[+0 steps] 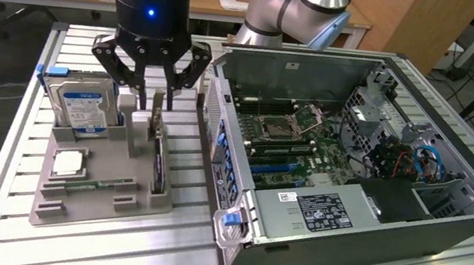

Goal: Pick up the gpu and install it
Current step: 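Pick up the gpu and move the gpu toward the slot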

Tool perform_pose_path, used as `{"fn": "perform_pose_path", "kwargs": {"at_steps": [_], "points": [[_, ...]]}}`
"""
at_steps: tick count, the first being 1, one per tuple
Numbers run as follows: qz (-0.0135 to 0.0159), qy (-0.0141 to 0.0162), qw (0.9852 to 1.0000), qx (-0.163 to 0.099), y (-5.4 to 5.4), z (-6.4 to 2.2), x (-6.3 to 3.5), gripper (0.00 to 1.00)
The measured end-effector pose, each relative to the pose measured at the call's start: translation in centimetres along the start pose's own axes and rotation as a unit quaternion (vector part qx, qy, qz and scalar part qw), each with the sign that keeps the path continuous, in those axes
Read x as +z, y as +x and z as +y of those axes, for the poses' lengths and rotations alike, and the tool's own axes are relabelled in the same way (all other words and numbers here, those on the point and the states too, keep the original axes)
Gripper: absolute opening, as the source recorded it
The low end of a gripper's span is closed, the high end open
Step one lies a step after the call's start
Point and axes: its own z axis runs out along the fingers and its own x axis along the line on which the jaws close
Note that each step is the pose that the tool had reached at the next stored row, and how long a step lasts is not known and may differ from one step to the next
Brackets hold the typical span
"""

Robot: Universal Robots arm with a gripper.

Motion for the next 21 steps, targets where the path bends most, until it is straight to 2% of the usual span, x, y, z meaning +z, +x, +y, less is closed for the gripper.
{"fn": "perform_pose_path", "kwargs": {"at_steps": [14, 21], "points": [[-0.0008, 0.0137, 0.9999, -0.002, 0.0, 0.01, 1.27, 0.42], [-0.001, 0.0176, 0.9998, -0.003, 0.1, 0.01, 1.84, 0.42]]}}
